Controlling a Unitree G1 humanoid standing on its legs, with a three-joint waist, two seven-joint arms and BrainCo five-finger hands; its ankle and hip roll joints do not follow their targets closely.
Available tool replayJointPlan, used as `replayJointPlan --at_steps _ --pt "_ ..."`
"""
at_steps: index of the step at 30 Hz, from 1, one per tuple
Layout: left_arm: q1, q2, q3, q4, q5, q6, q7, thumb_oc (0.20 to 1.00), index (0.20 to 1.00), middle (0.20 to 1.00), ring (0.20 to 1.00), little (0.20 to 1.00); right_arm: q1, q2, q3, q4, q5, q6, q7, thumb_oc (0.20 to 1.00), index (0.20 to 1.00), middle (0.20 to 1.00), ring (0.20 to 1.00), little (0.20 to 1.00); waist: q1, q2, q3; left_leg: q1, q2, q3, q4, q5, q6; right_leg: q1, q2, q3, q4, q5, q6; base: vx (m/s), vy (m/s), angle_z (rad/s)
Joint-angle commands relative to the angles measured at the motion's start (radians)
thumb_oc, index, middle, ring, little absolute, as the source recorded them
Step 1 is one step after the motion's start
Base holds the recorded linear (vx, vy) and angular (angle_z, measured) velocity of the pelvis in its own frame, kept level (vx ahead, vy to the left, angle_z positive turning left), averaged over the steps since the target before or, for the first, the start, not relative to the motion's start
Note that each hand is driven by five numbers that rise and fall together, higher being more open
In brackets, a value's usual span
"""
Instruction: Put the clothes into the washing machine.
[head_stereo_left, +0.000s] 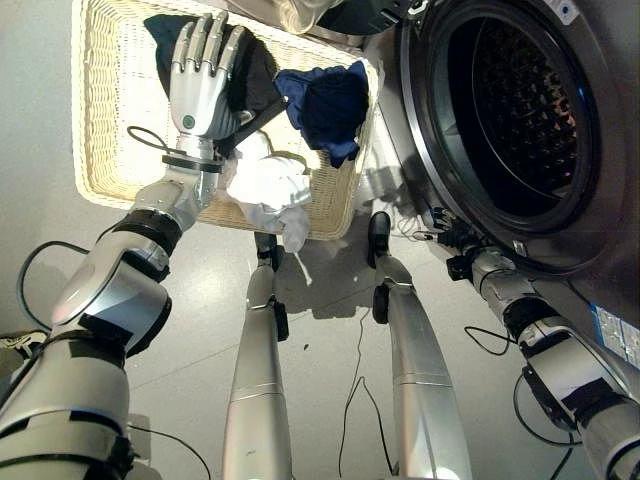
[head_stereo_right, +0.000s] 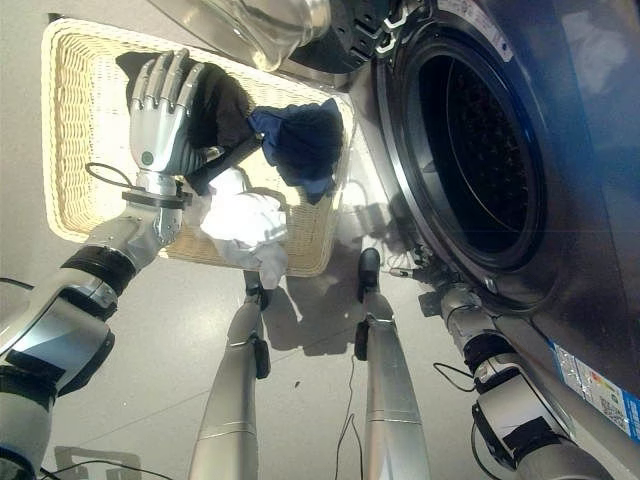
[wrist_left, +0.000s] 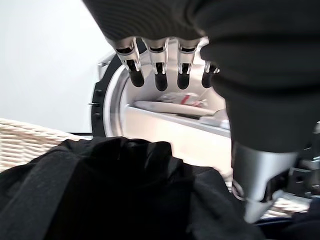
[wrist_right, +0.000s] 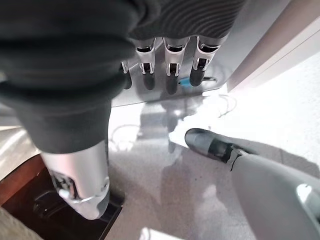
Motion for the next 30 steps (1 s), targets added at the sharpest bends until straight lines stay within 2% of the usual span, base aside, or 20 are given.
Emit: replayJointPlan --at_steps 1,14,19,30 --pt "-0.047 0.023 0.064 0.038 -0.105 0.019 -0.038 1.000 1.000 1.000 1.000 1.000 0.038 -0.020 0.031 -0.015 0.006 -0.016 -0.003 1.000 1.000 1.000 1.000 1.000 0.028 -0.038 -0.022 -0.026 -0.037 -0.035 0.113 -0.061 0.044 0.040 0.035 0.000 -0.088 0.094 0.055 0.00 0.000 0.00" --pt "-0.062 0.028 0.148 0.123 -0.380 0.060 -0.191 1.000 1.000 1.000 1.000 1.000 0.030 -0.009 0.052 -0.024 0.022 -0.039 -0.017 1.000 1.000 1.000 1.000 1.000 0.020 -0.054 -0.022 -0.047 -0.036 -0.038 0.099 -0.062 0.045 0.020 0.042 -0.007 -0.099 0.092 0.055 0.00 0.000 -0.01" --pt "-0.053 0.027 0.154 0.128 -0.400 0.070 -0.257 1.000 1.000 1.000 1.000 1.000 0.030 -0.010 0.054 -0.037 0.027 -0.035 -0.019 1.000 1.000 1.000 1.000 1.000 0.019 -0.058 -0.022 -0.051 -0.038 -0.038 0.100 -0.063 0.047 0.016 0.044 -0.009 -0.100 0.094 0.055 0.00 0.000 0.00" --pt "-0.061 0.022 0.114 0.094 -0.403 -0.007 -0.356 1.000 1.000 1.000 1.000 1.000 0.033 -0.024 0.054 -0.048 0.020 -0.037 -0.012 1.000 1.000 1.000 1.000 1.000 0.012 -0.050 -0.022 -0.059 -0.040 -0.029 0.097 -0.059 0.049 0.002 0.044 -0.004 -0.103 0.102 0.057 0.00 0.000 0.00"
